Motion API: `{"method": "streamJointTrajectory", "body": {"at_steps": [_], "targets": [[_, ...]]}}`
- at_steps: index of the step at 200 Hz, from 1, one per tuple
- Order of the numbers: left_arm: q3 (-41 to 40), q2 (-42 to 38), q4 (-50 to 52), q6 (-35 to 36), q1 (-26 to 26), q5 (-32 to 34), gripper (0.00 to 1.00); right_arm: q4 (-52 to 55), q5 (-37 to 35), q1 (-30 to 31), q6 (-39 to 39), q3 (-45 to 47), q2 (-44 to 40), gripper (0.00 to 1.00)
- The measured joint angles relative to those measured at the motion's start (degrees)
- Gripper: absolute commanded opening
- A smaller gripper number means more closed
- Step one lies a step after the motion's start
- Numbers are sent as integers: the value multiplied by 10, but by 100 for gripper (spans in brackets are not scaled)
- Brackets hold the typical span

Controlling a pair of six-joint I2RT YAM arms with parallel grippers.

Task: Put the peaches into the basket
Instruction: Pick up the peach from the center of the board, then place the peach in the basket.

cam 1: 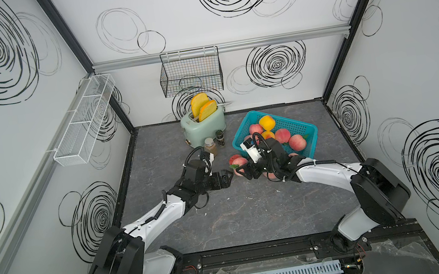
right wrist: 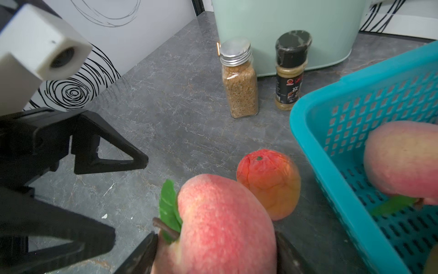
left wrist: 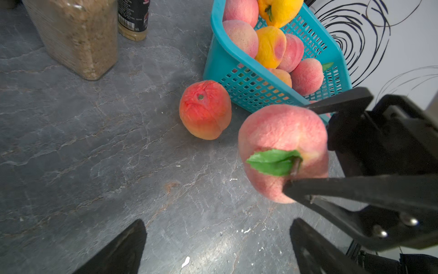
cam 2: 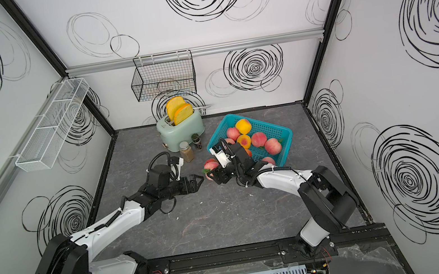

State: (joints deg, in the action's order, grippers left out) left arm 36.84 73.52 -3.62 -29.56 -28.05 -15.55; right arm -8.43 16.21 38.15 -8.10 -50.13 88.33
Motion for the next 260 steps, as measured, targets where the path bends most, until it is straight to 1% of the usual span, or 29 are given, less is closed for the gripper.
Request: {"method": "streamJointTrajectory", "body": {"at_steps": [40, 92, 109, 155, 193, 229, 260], "targets": [[2, 0, 5, 2, -4, 8, 98, 29, -2, -45, 13, -21, -15, 71], [17, 0, 5, 4, -22, 16, 99, 54, -3, -138, 26, -47, -38, 71], [25, 4, 4, 5, -26, 17, 98, 59, -20, -159, 34, -62, -39, 71], [45, 23, 3, 6, -33, 16, 98, 84, -65, -192, 54, -73, -38, 71], [62, 41, 1, 10, -41, 13, 98, 110, -118, -212, 72, -73, -36, 71], [83, 46, 0, 17, -45, 5, 98, 125, -166, -229, 84, -80, -5, 71], [86, 46, -3, 18, -46, 1, 98, 132, -184, -238, 90, -84, 9, 71]]}}
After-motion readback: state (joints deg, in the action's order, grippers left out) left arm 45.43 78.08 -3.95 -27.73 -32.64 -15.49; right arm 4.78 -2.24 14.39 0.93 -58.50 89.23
